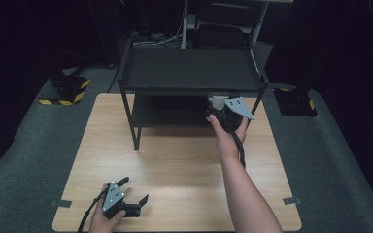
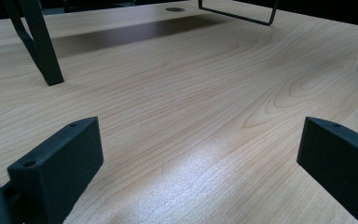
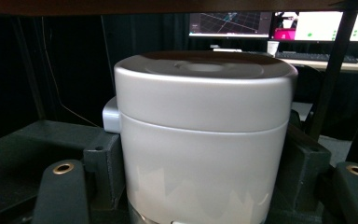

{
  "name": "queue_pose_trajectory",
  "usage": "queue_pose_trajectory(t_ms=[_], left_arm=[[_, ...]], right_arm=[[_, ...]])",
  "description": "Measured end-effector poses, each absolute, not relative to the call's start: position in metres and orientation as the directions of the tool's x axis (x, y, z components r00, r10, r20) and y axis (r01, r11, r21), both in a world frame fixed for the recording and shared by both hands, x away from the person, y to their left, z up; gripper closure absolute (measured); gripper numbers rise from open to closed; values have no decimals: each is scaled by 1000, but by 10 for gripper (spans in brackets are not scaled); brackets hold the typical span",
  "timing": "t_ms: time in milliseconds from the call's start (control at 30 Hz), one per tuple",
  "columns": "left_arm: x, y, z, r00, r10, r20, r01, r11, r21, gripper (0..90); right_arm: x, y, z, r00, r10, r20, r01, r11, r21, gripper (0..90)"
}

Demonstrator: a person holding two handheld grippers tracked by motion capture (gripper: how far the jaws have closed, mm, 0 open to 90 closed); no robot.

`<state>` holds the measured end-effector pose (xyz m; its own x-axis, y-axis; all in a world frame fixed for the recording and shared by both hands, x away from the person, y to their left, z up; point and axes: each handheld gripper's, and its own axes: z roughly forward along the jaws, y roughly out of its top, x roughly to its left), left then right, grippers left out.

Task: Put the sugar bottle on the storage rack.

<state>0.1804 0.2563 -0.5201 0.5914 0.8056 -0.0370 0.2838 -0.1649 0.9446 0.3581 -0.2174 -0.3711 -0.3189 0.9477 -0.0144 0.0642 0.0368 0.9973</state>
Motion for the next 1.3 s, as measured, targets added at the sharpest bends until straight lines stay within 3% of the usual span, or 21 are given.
queue_pose_trajectory(t_ms=[967, 1200, 1300], left_arm=[[181, 257, -520, 594, 803, -40, 285, -163, 945, 5], [181, 257, -520, 594, 804, -39, 284, -164, 945, 5], [181, 257, -520, 593, 805, -39, 284, -164, 945, 5]], right_arm=[[369, -219, -382, -317, 948, 9, 51, 7, 999, 288], [369, -228, -379, -352, 935, 41, 77, -15, 997, 36], [368, -229, -378, -367, 930, 13, 71, 14, 997, 0]])
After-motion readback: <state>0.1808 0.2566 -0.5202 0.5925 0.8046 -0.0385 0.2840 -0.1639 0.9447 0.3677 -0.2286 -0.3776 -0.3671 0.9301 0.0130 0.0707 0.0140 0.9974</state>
